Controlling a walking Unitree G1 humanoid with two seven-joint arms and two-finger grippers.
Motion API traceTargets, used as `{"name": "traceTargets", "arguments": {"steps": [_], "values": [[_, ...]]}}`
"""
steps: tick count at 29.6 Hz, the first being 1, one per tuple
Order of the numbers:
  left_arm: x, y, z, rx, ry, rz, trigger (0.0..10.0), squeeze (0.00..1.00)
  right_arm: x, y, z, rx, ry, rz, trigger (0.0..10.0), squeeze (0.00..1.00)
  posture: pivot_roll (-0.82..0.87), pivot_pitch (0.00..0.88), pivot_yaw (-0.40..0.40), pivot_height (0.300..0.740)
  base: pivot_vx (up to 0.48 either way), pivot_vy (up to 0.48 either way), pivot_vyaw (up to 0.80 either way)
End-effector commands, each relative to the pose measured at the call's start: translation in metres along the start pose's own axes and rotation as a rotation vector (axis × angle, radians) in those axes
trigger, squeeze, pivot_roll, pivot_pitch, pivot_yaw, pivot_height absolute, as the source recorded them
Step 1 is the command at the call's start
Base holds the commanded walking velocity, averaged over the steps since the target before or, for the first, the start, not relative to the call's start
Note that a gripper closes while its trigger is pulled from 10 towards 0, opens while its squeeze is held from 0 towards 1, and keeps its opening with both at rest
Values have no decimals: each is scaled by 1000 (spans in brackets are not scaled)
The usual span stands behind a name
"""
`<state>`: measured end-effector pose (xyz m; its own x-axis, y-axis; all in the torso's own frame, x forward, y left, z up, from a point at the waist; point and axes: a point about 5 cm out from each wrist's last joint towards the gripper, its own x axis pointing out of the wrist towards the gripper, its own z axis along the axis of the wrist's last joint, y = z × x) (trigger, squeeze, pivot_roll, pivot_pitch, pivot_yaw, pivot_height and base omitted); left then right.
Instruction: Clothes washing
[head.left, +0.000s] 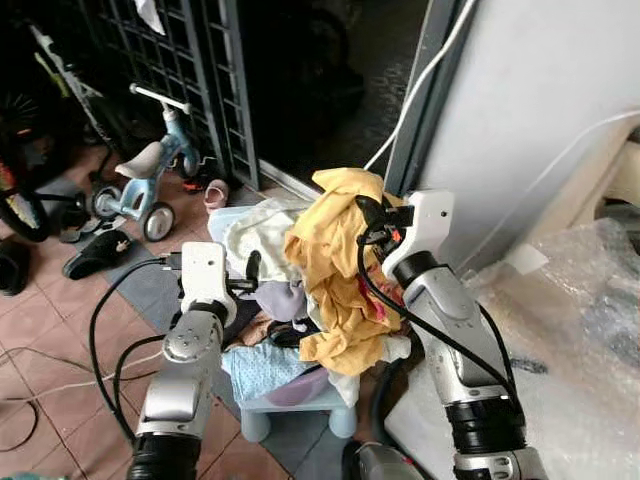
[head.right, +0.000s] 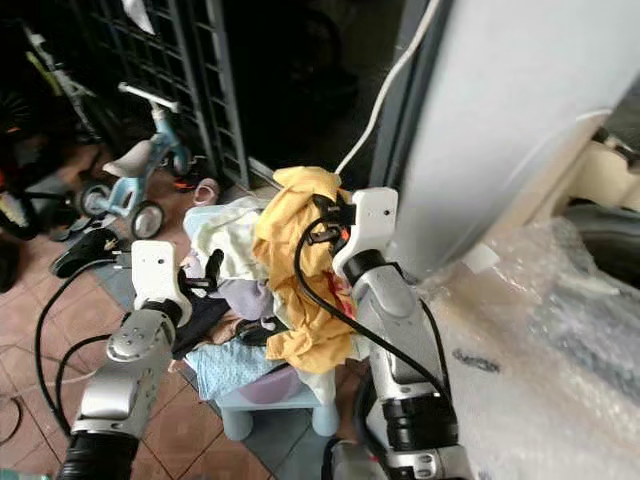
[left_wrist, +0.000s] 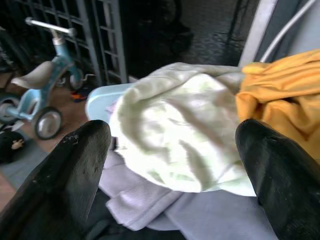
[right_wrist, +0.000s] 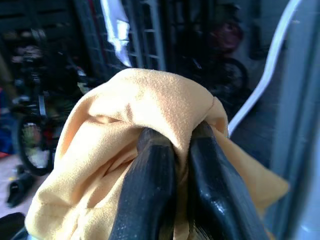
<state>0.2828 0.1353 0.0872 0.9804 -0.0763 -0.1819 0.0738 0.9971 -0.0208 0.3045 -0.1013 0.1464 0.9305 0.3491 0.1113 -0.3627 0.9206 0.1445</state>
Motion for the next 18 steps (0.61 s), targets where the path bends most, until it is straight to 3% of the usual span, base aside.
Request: {"name": "traceTargets", "arguments": {"steps": [1, 7, 18], "values": [[0, 2, -2, -1, 11, -2, 10000, 0, 2, 5, 3, -1, -20, 8, 10000, 0, -38, 0, -5, 740, -330, 0, -775], [1, 3, -2, -4, 10, 1, 10000, 0, 2, 7, 3, -7, -22, 8, 10000, 0, -40, 0, -5, 740, -321, 0, -705], [3, 3, -1, -4, 11, 4, 10000, 0, 2, 6, 3, -26, -26, 3, 10000, 0, -44, 0, -3, 740, -277, 0, 0]]}}
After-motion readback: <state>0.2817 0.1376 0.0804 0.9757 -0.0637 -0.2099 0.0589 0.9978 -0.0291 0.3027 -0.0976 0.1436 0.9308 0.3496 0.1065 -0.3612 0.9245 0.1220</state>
